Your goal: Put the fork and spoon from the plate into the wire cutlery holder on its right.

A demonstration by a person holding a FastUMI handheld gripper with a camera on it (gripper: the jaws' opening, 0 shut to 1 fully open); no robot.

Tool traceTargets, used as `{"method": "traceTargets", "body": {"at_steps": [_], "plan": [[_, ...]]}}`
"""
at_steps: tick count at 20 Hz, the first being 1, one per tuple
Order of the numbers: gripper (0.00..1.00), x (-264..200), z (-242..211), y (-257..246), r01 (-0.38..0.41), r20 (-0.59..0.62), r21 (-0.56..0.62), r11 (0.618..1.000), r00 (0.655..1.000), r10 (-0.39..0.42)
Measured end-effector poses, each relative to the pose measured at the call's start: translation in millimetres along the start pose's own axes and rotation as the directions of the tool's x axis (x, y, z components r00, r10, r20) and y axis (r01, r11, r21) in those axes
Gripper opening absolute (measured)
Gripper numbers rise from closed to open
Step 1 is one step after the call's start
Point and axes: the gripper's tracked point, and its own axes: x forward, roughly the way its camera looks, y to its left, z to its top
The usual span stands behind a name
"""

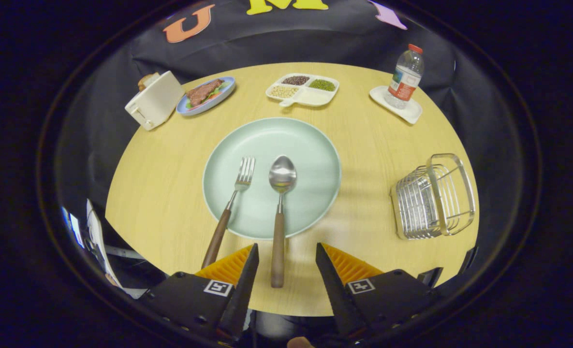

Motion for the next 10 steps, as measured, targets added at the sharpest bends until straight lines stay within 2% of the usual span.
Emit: {"method": "traceTargets", "body": {"at_steps": [1, 4, 5, 6, 7, 10], "plan": [[0.64, 5, -2, 1, -0.005, -0.011, 0.007, 1.000, 1.000, 0.005], [0.36, 11, -7, 0, 0.006, -0.046, 0.027, 1.000, 0.999, -0.005], [0.11, 12, -7, 3, -0.005, -0.041, 0.024, 1.000, 0.999, 0.006], [0.12, 11, -8, 2, -0.002, -0.040, 0.010, 1.000, 0.999, 0.003], [0.03, 7, -8, 3, -0.017, -0.038, 0.011, 1.000, 0.999, 0.017], [0.03, -7, -9, 4, -0.063, -0.025, 0.000, 0.998, 0.998, 0.063]]}}
